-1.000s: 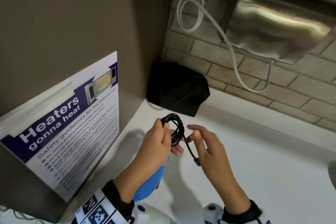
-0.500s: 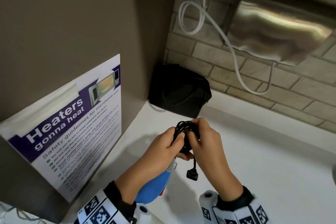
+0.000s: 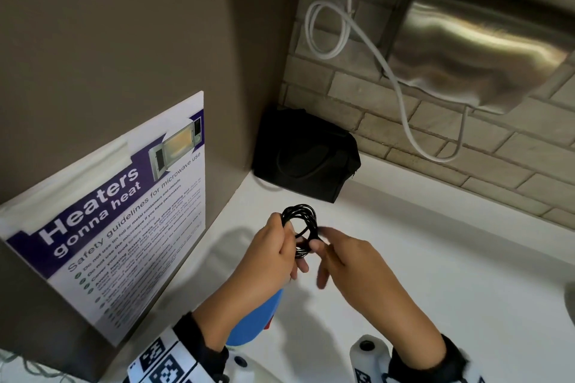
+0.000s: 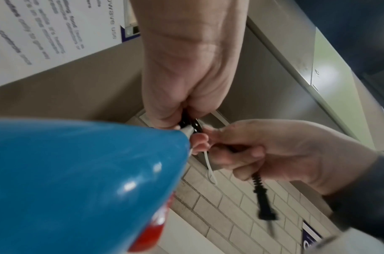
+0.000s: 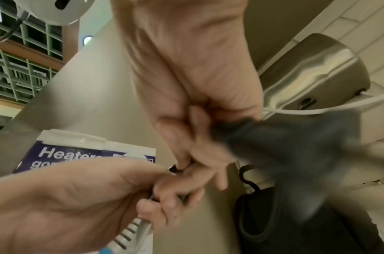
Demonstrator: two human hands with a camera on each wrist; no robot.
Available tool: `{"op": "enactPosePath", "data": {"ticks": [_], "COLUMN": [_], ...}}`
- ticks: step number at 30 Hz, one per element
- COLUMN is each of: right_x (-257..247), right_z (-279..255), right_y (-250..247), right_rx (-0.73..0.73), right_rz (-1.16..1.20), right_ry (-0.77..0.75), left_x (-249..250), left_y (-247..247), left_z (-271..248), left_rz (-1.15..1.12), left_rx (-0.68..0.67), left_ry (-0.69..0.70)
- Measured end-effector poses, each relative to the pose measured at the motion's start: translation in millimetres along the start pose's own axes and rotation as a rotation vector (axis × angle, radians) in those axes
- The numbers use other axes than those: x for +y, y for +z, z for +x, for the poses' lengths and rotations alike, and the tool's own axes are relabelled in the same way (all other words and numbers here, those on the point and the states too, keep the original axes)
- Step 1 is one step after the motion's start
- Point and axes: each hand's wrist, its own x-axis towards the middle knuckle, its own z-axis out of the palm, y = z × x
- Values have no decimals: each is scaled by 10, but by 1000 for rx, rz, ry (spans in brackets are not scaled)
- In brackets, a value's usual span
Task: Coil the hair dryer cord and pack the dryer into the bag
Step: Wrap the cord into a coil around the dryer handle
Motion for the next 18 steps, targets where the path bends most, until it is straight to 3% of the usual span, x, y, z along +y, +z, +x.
{"op": "enactPosePath", "data": {"ticks": [2,5,11,14,18], "right_x": [45,137,307,297,235], "right_z": [-17,0,132,158,114], "right_y": [-34,-29,84,46,5], "right_rx": [99,222,320,198,-117], "right_rz": [-91,-110,-46,169,799], "right_ry": [-61,-29,1,-42,-8], "left_x": [15,46,70,59,78], "left_y": [-16,-15,-1,-34,-48], "left_z": [5,-12,-34,-21,-25], "left_rz": [-19,-32,-19,-51,-110], "left_rx": [-5,-12,-52,-37,-15], "left_ry": [-1,0,6,-22,-34]}}
